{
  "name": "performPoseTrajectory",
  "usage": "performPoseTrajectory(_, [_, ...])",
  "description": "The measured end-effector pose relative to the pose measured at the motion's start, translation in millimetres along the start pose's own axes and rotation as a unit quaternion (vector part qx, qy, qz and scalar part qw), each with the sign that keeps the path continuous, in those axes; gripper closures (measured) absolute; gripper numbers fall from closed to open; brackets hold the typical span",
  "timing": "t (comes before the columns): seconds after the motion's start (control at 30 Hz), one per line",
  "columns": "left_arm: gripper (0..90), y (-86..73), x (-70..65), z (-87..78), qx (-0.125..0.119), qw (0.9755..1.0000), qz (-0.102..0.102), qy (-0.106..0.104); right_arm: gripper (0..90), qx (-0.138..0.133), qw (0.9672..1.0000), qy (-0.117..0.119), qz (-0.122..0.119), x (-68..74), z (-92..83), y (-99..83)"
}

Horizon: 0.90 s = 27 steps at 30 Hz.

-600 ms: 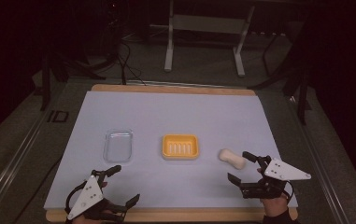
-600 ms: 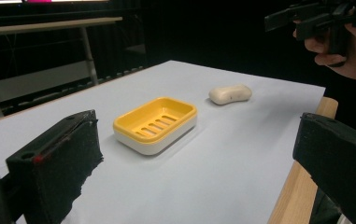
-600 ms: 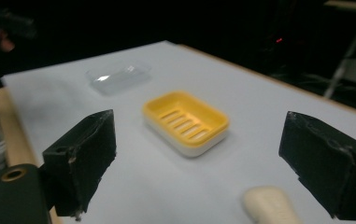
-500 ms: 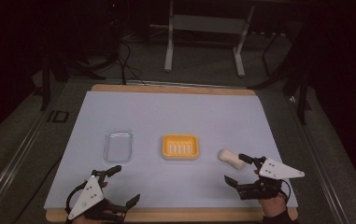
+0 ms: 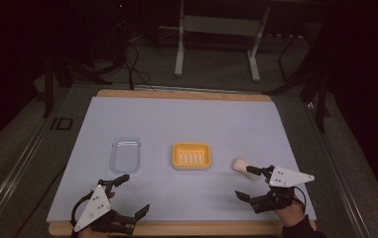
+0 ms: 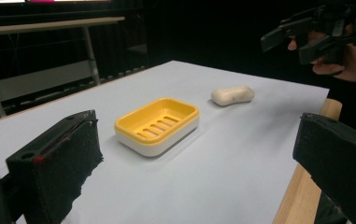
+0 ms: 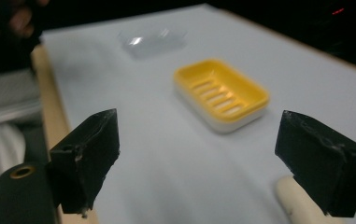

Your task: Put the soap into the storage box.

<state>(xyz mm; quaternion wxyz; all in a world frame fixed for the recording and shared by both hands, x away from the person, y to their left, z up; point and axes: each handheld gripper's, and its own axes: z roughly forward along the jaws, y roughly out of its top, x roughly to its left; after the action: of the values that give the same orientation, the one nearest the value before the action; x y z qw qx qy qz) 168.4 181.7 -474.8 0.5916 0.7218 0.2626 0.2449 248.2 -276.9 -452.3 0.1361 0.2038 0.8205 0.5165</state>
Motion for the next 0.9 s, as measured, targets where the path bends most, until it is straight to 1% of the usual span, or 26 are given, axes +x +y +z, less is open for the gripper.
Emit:
performPoseTrajectory(0.03, [1.1,-0.4,-0.2,0.3,0.003,1.0,0.001,0.001,13.5,0.024,0.9996,0.014,-0.004,-4.0,3.2,-0.8])
performPoseTrajectory(0.07, [1.1,-0.7,-0.2,0.1,0.006,1.0,0.003,0.003,13.4,0.041,0.9985,0.036,0.005,-8.2,6.5,-2.1])
performPoseTrajectory(0.1, [1.1,-0.8,0.0,-0.2,0.005,1.0,0.003,0.003,13.1,0.058,0.9971,0.048,0.009,-12.0,9.6,-3.0])
performPoseTrajectory(0.13, [1.1,-0.9,0.3,-0.6,0.005,1.0,0.002,0.004,13.1,0.073,0.9959,0.052,0.01,-14.4,12.1,-3.2])
performPoseTrajectory(0.17, [1.1,-0.9,0.3,-0.6,0.005,1.0,0.002,0.004,13.1,0.073,0.9959,0.052,0.01,-14.4,12.1,-3.2])
performPoseTrajectory(0.2, [1.1,-1.0,0.5,-0.7,0.004,1.0,0.001,0.005,12.9,0.089,0.9942,0.059,0.009,-16.5,14.3,-2.4])
performPoseTrajectory(0.23, [1.1,-1.3,1.4,-0.9,0.004,1.0,0.0,0.005,12.6,0.118,0.9913,0.058,-0.003,-18.7,18.0,0.8])
performPoseTrajectory(0.27, [1.1,-1.3,1.4,-0.9,0.004,1.0,0.0,0.005,12.6,0.129,0.9899,0.059,-0.008,-19.5,19.5,2.3])
performPoseTrajectory(0.3, [1.1,-1.9,2.1,-1.0,0.005,1.0,0.001,0.006,12.6,0.144,0.9871,0.069,-0.013,-21.0,21.8,4.7])
performPoseTrajectory(0.33, [1.1,-1.9,2.1,-1.0,0.005,1.0,0.001,0.006,12.6,0.144,0.9871,0.069,-0.013,-21.0,21.8,4.7])
performPoseTrajectory(0.4, [1.1,-2.0,2.5,-1.9,0.005,1.0,0.004,0.005,12.6,0.165,0.9831,0.076,-0.022,-22.4,25.9,7.9])
performPoseTrajectory(0.43, [1.1,-1.5,2.6,-2.4,0.003,1.0,0.004,0.005,12.8,0.178,0.9801,0.084,-0.028,-23.5,29.0,9.8])
performPoseTrajectory(0.47, [1.1,-1.3,2.5,-2.5,0.002,1.0,0.002,0.004,12.8,0.192,0.9768,0.091,-0.029,-24.4,31.6,10.9])
performPoseTrajectory(0.53, [1.1,-1.1,2.4,-1.6,0.001,1.0,0.003,0.002,12.8,0.217,0.9715,0.09,-0.033,-25.8,35.5,11.9])
performPoseTrajectory(0.57, [1.1,-1.4,2.3,-1.0,0.002,1.0,0.004,0.001,12.9,0.241,0.966,0.089,-0.031,-26.3,38.4,12.5])
performPoseTrajectory(0.6, [1.1,-1.6,2.2,-0.6,0.004,1.0,0.005,0.0,12.9,0.259,0.9613,0.089,-0.032,-26.0,40.6,12.8])
performPoseTrajectory(0.63, [1.1,-1.8,2.2,-0.6,0.007,1.0,0.007,-0.001,13.1,0.273,0.9572,0.091,-0.032,-25.9,42.2,13.0])
performPoseTrajectory(0.67, [1.1,-1.7,2.0,-1.0,0.006,0.9999,0.008,-0.001,13.3,0.298,0.9494,0.096,-0.031,-25.3,44.7,13.5])
performPoseTrajectory(0.7, [1.1,-1.6,1.8,-1.2,0.004,1.0,0.007,-0.001,13.3,0.314,0.9439,0.098,-0.031,-24.8,47.0,13.5])
performPoseTrajectory(0.73, [1.1,-1.5,1.5,-1.8,0.003,1.0,0.006,0.0,12.9,0.328,0.9393,0.096,-0.031,-24.1,48.2,13.7])
performPoseTrajectory(0.77, [1.1,-1.5,1.5,-1.8,0.003,1.0,0.006,0.0,12.9,0.328,0.9393,0.096,-0.031,-24.1,48.2,13.7])
performPoseTrajectory(0.8, [1.1,-1.4,1.6,-2.2,0.003,1.0,0.007,0.001,12.5,0.341,0.9349,0.095,-0.03,-24.9,52.8,15.8])
performPoseTrajectory(0.83, [1.1,-1.3,1.5,-2.4,0.003,1.0,0.007,0.001,12.5,0.341,0.9349,0.095,-0.03,-24.9,52.8,15.8])
performPoseTrajectory(0.87, [1.1,-1.4,1.5,-2.4,0.004,1.0,0.007,0.001,12.6,0.345,0.9334,0.096,-0.028,-25.1,53.7,16.6])
performPoseTrajectory(0.9, [1.1,-1.5,1.4,-2.1,0.005,1.0,0.008,0.001,12.6,0.35,0.9313,0.097,-0.026,-25.4,55.3,17.4])
